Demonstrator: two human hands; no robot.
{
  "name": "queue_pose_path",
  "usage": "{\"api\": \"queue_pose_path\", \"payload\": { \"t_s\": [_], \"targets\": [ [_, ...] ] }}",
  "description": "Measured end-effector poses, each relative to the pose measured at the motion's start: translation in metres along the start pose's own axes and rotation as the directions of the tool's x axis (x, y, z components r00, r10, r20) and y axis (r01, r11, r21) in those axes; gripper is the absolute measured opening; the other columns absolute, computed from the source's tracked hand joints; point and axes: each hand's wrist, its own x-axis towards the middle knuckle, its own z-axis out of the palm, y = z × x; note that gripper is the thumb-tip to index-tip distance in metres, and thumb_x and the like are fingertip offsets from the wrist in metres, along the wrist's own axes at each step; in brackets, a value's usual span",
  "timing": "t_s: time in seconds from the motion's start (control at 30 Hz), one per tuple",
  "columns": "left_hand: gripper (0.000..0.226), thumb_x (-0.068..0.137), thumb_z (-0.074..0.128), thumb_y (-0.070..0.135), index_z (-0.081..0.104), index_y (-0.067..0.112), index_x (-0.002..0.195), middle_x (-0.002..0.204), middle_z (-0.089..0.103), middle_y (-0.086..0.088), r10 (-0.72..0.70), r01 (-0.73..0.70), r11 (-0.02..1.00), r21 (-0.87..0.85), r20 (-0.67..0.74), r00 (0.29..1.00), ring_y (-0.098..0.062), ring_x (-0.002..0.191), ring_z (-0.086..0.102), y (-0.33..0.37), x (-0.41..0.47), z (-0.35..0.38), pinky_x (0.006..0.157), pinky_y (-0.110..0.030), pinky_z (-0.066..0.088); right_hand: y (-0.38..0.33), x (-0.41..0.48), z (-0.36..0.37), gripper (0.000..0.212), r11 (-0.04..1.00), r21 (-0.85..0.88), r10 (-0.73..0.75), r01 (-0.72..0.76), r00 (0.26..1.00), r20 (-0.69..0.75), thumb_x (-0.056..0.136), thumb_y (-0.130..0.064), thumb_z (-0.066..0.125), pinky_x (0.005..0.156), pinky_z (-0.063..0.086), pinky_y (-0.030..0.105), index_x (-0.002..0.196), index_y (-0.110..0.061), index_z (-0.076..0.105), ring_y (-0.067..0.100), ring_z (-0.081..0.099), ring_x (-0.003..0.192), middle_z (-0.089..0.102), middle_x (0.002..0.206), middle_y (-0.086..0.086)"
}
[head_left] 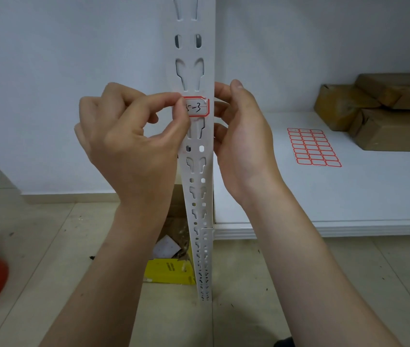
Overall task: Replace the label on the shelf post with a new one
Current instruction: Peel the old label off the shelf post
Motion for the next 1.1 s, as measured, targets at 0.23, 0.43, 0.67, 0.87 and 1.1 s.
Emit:
{"api": "queue_pose_path", "payload": {
  "t_s": [0.23,0.43,0.67,0.87,1.1],
  "targets": [
    [0.013,0.091,0.076,0.03,0.079,0.021,0.084,0.079,0.061,-0.008,-0.05,0.05,0.998,0.029,0.002,0.999,-0.033,0.081,0.057,0.003,-0.001,0.006,0.073,-0.051,0.045,0.0,0.0,0.0,0.042,1.0,0.017,-0.002,0.002,1.0,0.003,0.116,-0.038,0.036,0.076,0.056,0.035,0.095,-0.028,0.072,0.014,0.072,0.078,0.076,0.092,-0.003],
    [0.006,0.092,0.062,0.018,0.058,0.018,0.087,0.089,0.055,-0.001,-0.185,0.227,0.925,-0.304,0.161,0.97,-0.016,0.083,0.053,0.015,-0.007,0.004,0.073,-0.038,0.05,0.001,0.003,-0.001,0.045,0.999,0.036,0.001,-0.001,1.0,0.007,0.116,-0.039,0.034,0.081,0.056,0.037,0.097,-0.024,0.072,0.019,0.072,0.086,0.076,0.09,-0.002],
    [0.05,0.111,0.036,0.033,0.077,0.011,0.094,0.1,0.079,-0.019,-0.491,0.924,0.036,-0.38,0.799,0.348,-0.025,0.086,0.075,0.044,0.016,-0.006,0.082,-0.037,0.063,0.004,0.005,0.001,0.05,0.997,0.075,-0.004,0.004,1.0,0.002,0.115,-0.04,0.037,0.082,0.056,0.038,0.085,-0.028,0.075,0.022,0.073,0.092,0.077,0.093,0.0],
    [0.036,0.106,0.043,0.018,0.071,0.016,0.083,0.079,0.075,-0.003,-0.552,0.906,0.113,-0.408,0.732,0.399,-0.019,0.075,0.072,0.048,0.016,-0.002,0.071,-0.031,0.057,0.006,0.006,0.001,0.046,0.994,0.108,0.004,-0.005,1.0,0.017,0.114,-0.041,0.038,0.084,0.058,0.041,0.092,-0.026,0.075,0.024,0.074,0.092,0.077,0.095,0.004],
    [0.041,0.099,0.036,0.005,0.071,0.013,0.079,0.076,0.075,-0.004,-0.564,0.891,-0.006,-0.454,0.737,0.372,-0.02,0.071,0.073,0.051,0.014,0.001,0.068,-0.028,0.058,0.008,0.007,0.002,0.042,0.996,0.09,0.005,-0.007,1.0,0.026,0.113,-0.043,0.038,0.084,0.057,0.041,0.101,-0.024,0.073,0.022,0.072,0.087,0.075,0.095,0.005]
  ]
}}
